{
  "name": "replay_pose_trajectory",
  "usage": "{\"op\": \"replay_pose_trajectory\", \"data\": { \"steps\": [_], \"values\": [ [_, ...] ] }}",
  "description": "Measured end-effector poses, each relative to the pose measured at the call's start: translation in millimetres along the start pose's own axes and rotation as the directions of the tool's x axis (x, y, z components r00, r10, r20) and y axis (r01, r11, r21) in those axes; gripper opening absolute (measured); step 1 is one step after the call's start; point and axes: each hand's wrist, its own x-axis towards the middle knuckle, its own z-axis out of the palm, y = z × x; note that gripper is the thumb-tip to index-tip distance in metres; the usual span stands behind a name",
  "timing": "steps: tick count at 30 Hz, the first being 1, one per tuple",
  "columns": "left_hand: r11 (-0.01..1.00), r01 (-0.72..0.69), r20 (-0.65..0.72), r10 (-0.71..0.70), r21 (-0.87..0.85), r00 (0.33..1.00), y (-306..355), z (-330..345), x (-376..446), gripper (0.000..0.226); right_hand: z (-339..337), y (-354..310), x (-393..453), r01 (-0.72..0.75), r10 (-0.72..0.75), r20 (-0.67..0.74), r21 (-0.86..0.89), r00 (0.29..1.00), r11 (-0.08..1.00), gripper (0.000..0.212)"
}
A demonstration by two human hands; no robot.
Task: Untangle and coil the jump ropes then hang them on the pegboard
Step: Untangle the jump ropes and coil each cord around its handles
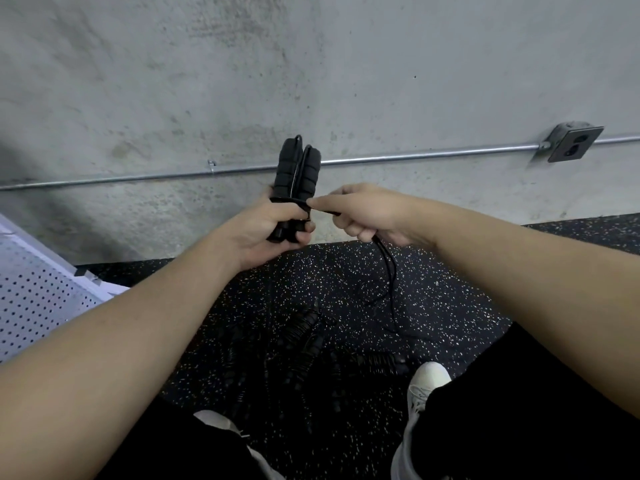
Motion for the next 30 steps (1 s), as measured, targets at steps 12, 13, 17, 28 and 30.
{"op": "replay_pose_trajectory", "data": {
  "steps": [12, 13, 17, 28, 30],
  "values": [
    [0.968, 0.056, 0.037, -0.049, -0.244, 0.998, 4.4, 15.5, -15.9, 0.039, 8.1, 3.2, -15.0, 0.041, -0.049, 0.020, 0.286, 0.999, 0.957, 0.024],
    [0.976, 0.045, -0.035, -0.053, -0.214, 0.998, 4.4, 19.7, -15.2, 0.036, 6.8, 3.8, -13.6, 0.054, -0.049, -0.022, 0.300, 0.999, 0.952, 0.023],
    [0.990, -0.046, -0.231, 0.015, -0.130, 0.973, -4.7, 31.7, -11.1, 0.046, 3.3, 8.2, -5.6, 0.090, -0.038, -0.159, 0.333, 0.987, 0.939, 0.027],
    [0.984, -0.124, -0.347, 0.073, -0.125, 0.935, 4.9, 30.3, -11.5, 0.020, 9.4, 3.0, -5.9, 0.131, -0.109, -0.130, 0.177, 0.986, 0.975, 0.037],
    [0.977, -0.131, -0.379, 0.057, -0.171, 0.923, 11.2, 22.8, -11.9, 0.019, 5.9, 3.3, -6.9, 0.162, -0.150, -0.179, 0.049, 0.972, 0.986, 0.038]
  ]
}}
